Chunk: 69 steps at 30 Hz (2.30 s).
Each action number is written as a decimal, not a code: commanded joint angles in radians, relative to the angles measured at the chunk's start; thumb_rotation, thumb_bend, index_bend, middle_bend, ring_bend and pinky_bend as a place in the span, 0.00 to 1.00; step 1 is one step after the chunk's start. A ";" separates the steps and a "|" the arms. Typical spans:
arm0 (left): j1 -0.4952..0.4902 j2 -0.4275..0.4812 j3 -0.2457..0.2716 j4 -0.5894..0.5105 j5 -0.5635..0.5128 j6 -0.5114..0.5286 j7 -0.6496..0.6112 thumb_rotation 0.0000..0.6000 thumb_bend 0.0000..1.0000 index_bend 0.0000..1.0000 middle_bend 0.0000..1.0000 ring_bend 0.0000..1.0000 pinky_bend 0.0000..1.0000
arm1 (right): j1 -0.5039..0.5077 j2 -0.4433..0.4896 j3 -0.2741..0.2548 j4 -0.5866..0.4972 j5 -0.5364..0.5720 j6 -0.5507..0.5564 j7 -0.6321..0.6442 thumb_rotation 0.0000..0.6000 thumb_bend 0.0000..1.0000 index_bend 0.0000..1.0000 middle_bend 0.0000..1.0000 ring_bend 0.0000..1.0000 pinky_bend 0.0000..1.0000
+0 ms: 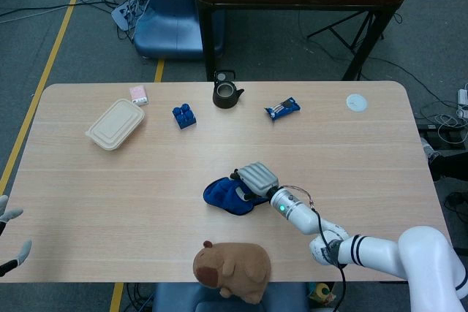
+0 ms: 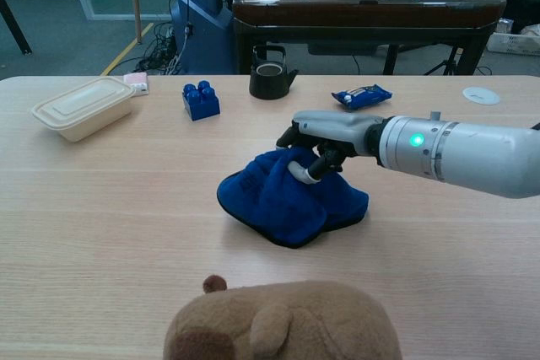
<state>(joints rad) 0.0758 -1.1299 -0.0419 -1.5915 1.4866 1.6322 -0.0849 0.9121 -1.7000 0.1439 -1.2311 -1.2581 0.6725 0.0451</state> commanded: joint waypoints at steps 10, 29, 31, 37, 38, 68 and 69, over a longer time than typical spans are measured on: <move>0.001 -0.003 0.001 0.007 0.002 -0.001 -0.007 1.00 0.28 0.26 0.09 0.06 0.06 | -0.017 -0.108 -0.044 0.221 -0.052 0.047 -0.071 1.00 0.68 0.65 0.63 0.57 0.71; 0.008 -0.006 0.002 0.023 0.001 0.002 -0.022 1.00 0.28 0.26 0.09 0.06 0.06 | 0.001 -0.201 0.092 0.562 0.101 0.017 -0.146 1.00 0.68 0.65 0.63 0.57 0.71; 0.008 -0.008 0.002 0.023 0.001 0.002 -0.022 1.00 0.28 0.26 0.09 0.06 0.06 | 0.002 -0.207 0.086 0.566 0.095 0.009 -0.151 1.00 0.68 0.65 0.63 0.57 0.71; 0.009 -0.006 0.001 0.020 0.002 0.004 -0.020 1.00 0.28 0.26 0.09 0.06 0.06 | -0.008 -0.216 0.046 0.520 0.054 -0.011 -0.138 1.00 0.67 0.65 0.63 0.57 0.71; 0.009 -0.005 0.001 0.020 0.002 0.004 -0.019 1.00 0.28 0.26 0.09 0.06 0.06 | -0.010 -0.215 0.040 0.511 0.045 -0.010 -0.136 1.00 0.67 0.65 0.63 0.57 0.71; 0.015 -0.005 0.003 0.021 0.009 0.012 -0.024 1.00 0.28 0.26 0.09 0.06 0.06 | 0.014 -0.196 0.011 0.287 -0.020 0.013 -0.224 1.00 0.66 0.65 0.64 0.57 0.71; 0.015 -0.006 0.004 0.021 0.009 0.011 -0.024 1.00 0.28 0.26 0.09 0.06 0.06 | 0.015 -0.200 0.019 0.309 -0.005 0.007 -0.233 1.00 0.66 0.65 0.64 0.57 0.71</move>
<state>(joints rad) 0.0904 -1.1354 -0.0383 -1.5702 1.4955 1.6432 -0.1090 0.9240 -1.8896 0.1497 -0.9557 -1.2871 0.6850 -0.1669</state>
